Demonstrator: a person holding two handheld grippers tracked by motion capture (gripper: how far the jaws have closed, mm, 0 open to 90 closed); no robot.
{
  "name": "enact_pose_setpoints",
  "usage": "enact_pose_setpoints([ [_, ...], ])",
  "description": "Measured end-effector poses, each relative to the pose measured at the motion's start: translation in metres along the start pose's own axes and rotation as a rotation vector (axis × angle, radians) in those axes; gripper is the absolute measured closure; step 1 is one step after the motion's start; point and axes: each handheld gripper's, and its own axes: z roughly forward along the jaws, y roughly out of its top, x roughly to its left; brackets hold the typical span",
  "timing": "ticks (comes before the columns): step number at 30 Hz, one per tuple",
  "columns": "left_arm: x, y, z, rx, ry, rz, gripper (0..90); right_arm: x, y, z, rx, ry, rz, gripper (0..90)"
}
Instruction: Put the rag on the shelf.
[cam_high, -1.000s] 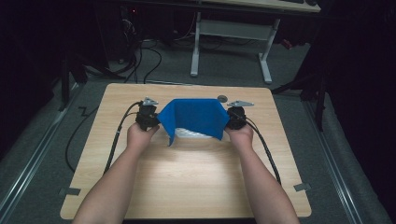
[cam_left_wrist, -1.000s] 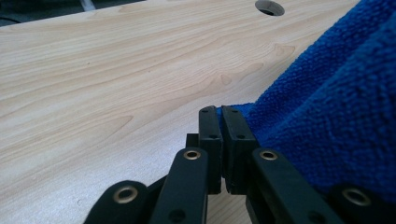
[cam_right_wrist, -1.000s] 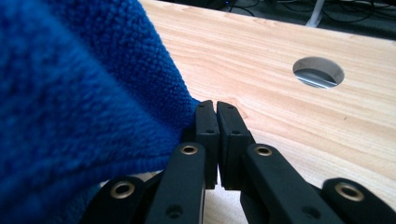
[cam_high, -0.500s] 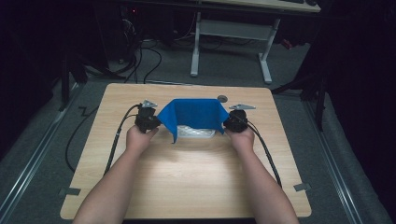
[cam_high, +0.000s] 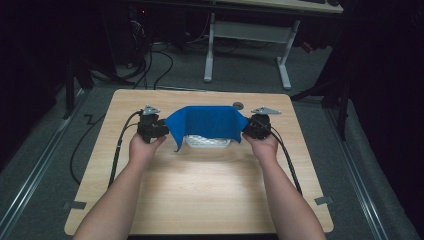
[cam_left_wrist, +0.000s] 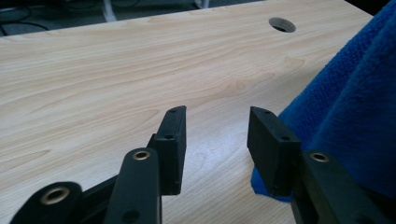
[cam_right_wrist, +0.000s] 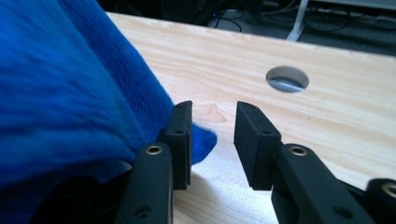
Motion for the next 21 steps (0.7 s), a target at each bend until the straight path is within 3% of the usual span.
enact_pose_setpoints([
  [5, 0.001, 0.000, -0.010, -0.016, 0.021, -0.014, 55.7, 0.001, 0.006, -0.014, -0.039, -0.016, -0.021, 61.9],
  [10, -0.001, 0.000, -0.021, -0.027, 0.040, -0.004, 53.7, 0.003, 0.010, -0.026, -0.057, -0.027, -0.031, 58.0],
  [21, -0.002, -0.008, -0.038, -0.061, 0.038, -0.024, 51.1, 0.005, 0.010, -0.047, -0.092, -0.048, -0.041, 53.6],
])
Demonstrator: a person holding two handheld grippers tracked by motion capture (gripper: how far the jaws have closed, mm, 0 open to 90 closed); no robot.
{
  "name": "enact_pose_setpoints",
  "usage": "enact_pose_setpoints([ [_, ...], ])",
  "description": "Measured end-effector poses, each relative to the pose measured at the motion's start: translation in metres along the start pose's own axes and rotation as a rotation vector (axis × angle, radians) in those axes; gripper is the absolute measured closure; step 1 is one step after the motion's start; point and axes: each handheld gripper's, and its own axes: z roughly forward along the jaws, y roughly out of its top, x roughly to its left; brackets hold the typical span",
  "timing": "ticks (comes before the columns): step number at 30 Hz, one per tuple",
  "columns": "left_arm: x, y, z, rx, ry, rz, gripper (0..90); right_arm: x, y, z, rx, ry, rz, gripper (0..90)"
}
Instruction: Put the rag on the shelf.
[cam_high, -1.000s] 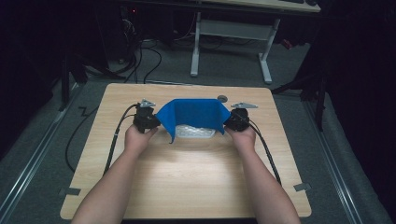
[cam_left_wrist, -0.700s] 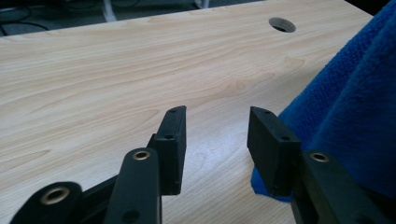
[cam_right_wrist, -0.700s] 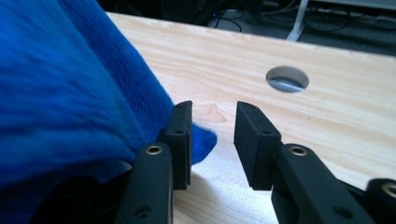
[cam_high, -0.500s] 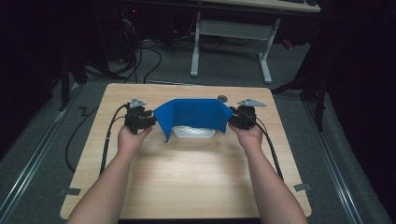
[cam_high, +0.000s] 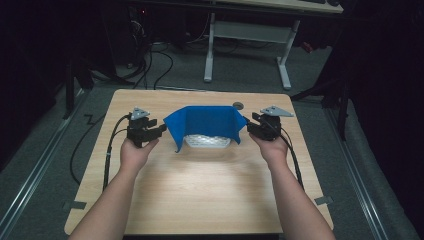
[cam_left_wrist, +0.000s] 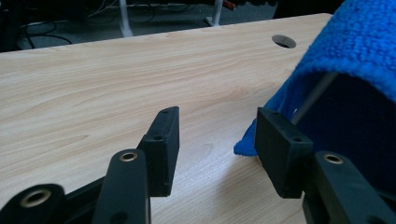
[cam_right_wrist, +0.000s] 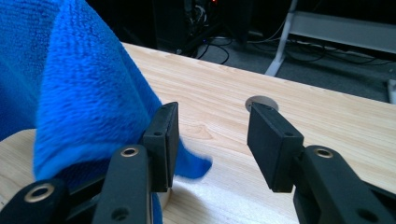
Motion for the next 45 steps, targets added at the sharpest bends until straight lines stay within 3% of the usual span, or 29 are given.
enact_pose_setpoints([
  [12, 0.005, -0.014, -0.017, -0.018, 0.009, -0.011, 48.9, -0.005, -0.011, -0.019, -0.007, -0.005, 0.016, 48.7],
  [19, -0.003, -0.031, -0.034, -0.022, -0.007, 0.011, 48.2, 0.003, -0.022, -0.036, -0.008, 0.002, -0.027, 45.6],
  [21, -0.008, -0.039, -0.038, -0.018, -0.009, 0.026, 47.9, 0.006, -0.028, -0.044, -0.026, 0.003, -0.042, 45.3],
  [23, -0.013, -0.048, -0.045, -0.023, -0.020, 0.028, 47.3, 0.011, -0.031, -0.050, 0.005, -0.003, -0.063, 44.3],
  [27, -0.024, -0.066, -0.058, -0.032, -0.029, 0.039, 46.3, 0.022, -0.044, -0.067, -0.018, -0.006, -0.119, 44.3],
  [29, -0.030, -0.077, -0.063, -0.041, -0.008, 0.069, 46.6, 0.028, -0.050, -0.075, -0.004, 0.005, -0.131, 42.7],
  [35, -0.053, -0.102, -0.072, 0.013, -0.047, 0.071, 45.1, 0.052, -0.074, -0.099, -0.018, 0.016, -0.149, 39.1],
  [38, -0.071, -0.114, -0.076, 0.059, -0.032, 0.090, 44.4, 0.066, -0.089, -0.105, -0.006, 0.037, -0.152, 38.3],
  [40, -0.080, -0.125, -0.080, 0.068, -0.055, 0.056, 44.7, 0.073, -0.102, -0.108, -0.008, 0.042, -0.145, 37.8],
  [42, -0.089, -0.136, -0.079, 0.110, -0.093, 0.035, 45.3, 0.078, -0.125, -0.110, -0.022, 0.019, -0.132, 40.0],
  [43, -0.094, -0.137, -0.077, 0.140, -0.107, 0.051, 45.7, 0.080, -0.138, -0.110, -0.022, 0.006, -0.129, 45.4],
  [45, -0.101, -0.136, -0.073, 0.144, -0.085, 0.130, 44.8, 0.081, -0.143, -0.105, 0.061, 0.060, -0.122, 37.9],
])
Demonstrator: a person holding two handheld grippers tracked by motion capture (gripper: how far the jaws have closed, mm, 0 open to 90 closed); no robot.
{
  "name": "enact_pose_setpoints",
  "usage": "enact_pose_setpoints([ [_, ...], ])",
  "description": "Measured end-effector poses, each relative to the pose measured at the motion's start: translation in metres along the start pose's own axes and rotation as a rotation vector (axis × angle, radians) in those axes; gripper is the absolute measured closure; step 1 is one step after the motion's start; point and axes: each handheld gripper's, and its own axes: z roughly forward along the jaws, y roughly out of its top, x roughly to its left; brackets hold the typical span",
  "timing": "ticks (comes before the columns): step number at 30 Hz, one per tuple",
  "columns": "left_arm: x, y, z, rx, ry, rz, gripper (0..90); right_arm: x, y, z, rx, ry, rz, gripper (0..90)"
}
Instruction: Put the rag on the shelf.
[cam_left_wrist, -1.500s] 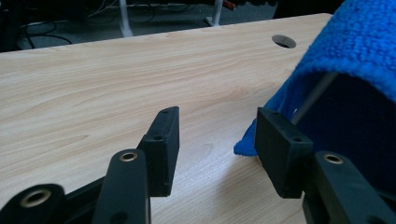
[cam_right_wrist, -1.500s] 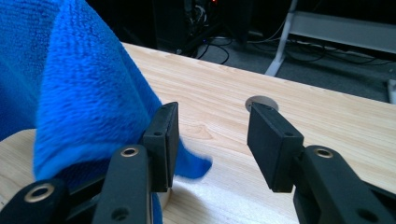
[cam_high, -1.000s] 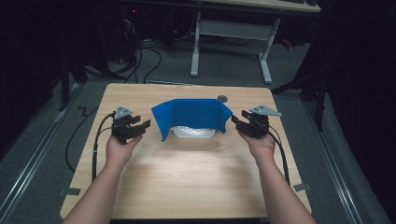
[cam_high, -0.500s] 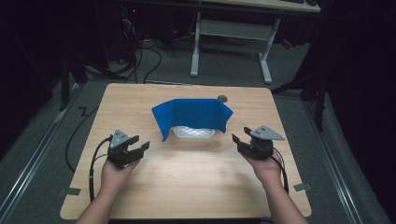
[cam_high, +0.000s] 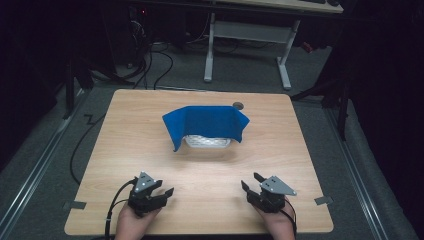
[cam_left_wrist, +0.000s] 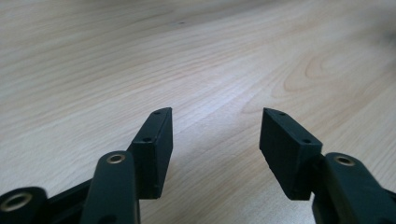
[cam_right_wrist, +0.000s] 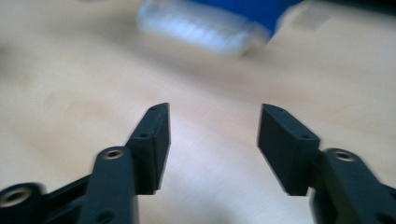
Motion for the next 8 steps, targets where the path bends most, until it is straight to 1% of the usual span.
enact_pose_setpoints([
  [1, -0.001, 0.001, 0.002, -0.001, 0.013, 0.021, 44.8, 0.000, 0.000, 0.001, -0.008, -0.003, -0.022, 39.4],
  [2, -0.001, 0.002, 0.003, 0.008, 0.009, 0.031, 44.8, -0.002, 0.000, 0.002, -0.017, -0.007, -0.031, 39.4],
  [3, 0.000, 0.002, 0.005, 0.007, 0.000, 0.024, 44.2, -0.005, 0.001, 0.003, -0.009, -0.009, -0.012, 38.9],
  [4, 0.001, 0.002, 0.006, 0.005, -0.006, 0.020, 43.9, -0.008, 0.001, 0.005, -0.007, 0.001, 0.016, 38.7],
  [5, 0.002, 0.002, 0.006, 0.006, -0.009, 0.018, 43.8, -0.009, 0.001, 0.006, -0.008, 0.004, 0.025, 38.7],
  [6, 0.003, 0.001, 0.007, 0.011, -0.008, 0.022, 43.6, -0.010, 0.001, 0.007, -0.008, 0.007, 0.025, 38.7],
  [7, 0.003, 0.000, 0.007, 0.015, -0.003, 0.025, 43.2, -0.011, 0.000, 0.008, -0.004, 0.008, 0.014, 38.7],
  [8, 0.004, -0.001, 0.008, 0.019, -0.003, 0.019, 42.9, -0.011, -0.001, 0.008, 0.002, 0.010, 0.012, 38.9],
])
